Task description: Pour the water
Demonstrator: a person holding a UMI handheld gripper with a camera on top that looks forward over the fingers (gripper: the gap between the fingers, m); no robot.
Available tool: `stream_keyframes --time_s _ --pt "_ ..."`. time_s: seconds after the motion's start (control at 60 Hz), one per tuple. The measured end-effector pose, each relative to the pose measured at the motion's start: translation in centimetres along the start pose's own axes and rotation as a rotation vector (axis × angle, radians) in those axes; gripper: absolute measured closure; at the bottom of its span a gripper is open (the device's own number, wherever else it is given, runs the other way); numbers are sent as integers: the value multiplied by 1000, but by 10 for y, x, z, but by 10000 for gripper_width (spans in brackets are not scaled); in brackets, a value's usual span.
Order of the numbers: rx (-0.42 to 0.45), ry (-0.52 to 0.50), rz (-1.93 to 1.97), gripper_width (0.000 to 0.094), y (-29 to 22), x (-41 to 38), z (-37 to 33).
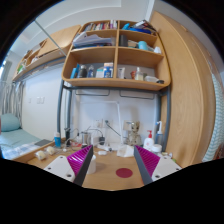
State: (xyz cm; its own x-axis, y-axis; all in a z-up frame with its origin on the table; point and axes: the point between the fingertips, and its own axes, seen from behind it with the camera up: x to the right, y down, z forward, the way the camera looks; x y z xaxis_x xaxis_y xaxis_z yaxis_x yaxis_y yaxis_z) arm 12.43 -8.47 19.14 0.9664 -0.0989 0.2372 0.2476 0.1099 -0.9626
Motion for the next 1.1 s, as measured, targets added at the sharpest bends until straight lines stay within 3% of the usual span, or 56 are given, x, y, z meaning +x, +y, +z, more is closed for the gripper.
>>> stream_keyframes --time_s 0.133,0.217,0.333,0.45,0.667,0.767,0.833,0.9,1.1 --pt "-11 115 15 96 53 87 34" --pt "-2 164 63 103 98 146 -1" --pt "-51 236 123 104 138 189 10" --pt "-109 219 75 104 165 202 40" --pt "-107 189 29 110 183 206 92" --pt "-83 192 33 188 180 210 108" --pt "-94 185 34 298 185 210 115" --pt "-102 164 40 489 190 207 121" --pt "-83 173 -8 568 185 207 121"
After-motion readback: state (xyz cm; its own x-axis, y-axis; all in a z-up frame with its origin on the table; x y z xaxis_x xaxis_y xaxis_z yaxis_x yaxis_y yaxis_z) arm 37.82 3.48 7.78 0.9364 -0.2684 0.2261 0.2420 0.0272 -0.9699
